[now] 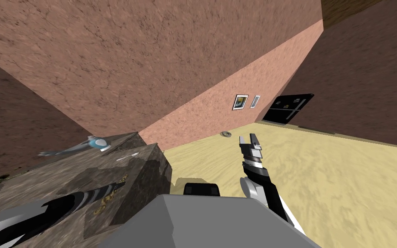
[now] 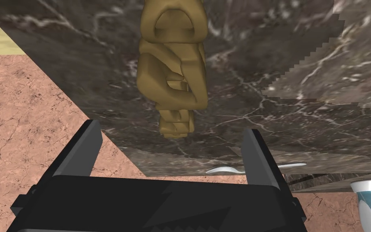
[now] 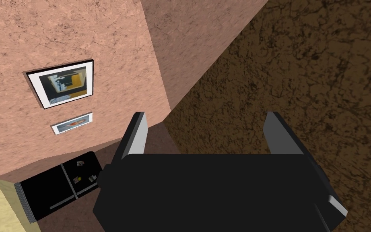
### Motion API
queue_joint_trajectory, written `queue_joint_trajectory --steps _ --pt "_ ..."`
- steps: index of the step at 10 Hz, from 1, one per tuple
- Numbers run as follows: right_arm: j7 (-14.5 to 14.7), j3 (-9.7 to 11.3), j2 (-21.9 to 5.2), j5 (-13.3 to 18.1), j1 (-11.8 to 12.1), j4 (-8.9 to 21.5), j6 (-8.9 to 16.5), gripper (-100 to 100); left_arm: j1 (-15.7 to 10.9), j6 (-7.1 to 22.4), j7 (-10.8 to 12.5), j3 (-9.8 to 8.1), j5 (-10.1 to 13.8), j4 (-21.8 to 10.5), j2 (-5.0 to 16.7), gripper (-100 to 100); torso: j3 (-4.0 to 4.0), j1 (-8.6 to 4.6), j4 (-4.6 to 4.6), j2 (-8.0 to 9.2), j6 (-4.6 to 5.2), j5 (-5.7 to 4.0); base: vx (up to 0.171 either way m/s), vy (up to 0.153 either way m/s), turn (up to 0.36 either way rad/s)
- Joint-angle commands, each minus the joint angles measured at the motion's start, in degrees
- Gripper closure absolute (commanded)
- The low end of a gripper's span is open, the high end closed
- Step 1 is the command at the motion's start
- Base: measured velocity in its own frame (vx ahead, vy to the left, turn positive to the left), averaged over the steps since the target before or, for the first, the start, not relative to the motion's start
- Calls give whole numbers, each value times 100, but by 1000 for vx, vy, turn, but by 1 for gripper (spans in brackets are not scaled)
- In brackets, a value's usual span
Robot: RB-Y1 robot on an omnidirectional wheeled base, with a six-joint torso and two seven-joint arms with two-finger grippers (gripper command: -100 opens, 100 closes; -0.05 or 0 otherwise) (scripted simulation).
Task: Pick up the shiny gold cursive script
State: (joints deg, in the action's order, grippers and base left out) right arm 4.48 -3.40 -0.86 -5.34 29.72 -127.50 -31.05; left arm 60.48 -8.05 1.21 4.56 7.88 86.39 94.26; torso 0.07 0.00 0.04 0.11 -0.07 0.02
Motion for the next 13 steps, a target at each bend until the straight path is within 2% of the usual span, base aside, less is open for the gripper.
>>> queue_joint_trajectory --steps 1,4,5,6,10,11,12,13 --pt "0 0 0 0 0 0 0 0 -78 40 -21 100 -16 -72 -162 -100 0 0 0 0 0 0 -8 9 -126" --pt "0 0 0 0 -1 0 0 0 -235 119 -64 299 -49 -216 -487 -100 0 8 0 1 3 2 -15 24 -210" --pt "0 0 0 0 -1 0 0 0 -238 102 -49 288 -44 -193 -417 -100 0 9 0 0 3 2 -7 13 -37" --pt "0 0 0 0 0 0 0 0 -248 109 -51 300 -46 -198 -427 100 -2 4 -1 -3 -1 1 0 0 0" --pt "0 0 0 0 0 0 0 0 -247 105 -51 297 -45 -197 -425 100 -6 1 -3 -10 1 4 0 0 0" --pt "0 0 0 0 0 0 0 0 -247 105 -51 298 -45 -197 -425 0 -6 2 -3 -10 1 4 0 0 0" --pt "0 0 0 0 0 0 0 0 -157 79 -43 200 -33 -144 -325 100 -6 2 -3 -10 1 4 8 -9 183" --pt "0 -1 0 0 1 0 0 0 -78 40 -21 100 -16 -72 -162 100 -6 -3 -4 -9 -10 1 20 -25 278"
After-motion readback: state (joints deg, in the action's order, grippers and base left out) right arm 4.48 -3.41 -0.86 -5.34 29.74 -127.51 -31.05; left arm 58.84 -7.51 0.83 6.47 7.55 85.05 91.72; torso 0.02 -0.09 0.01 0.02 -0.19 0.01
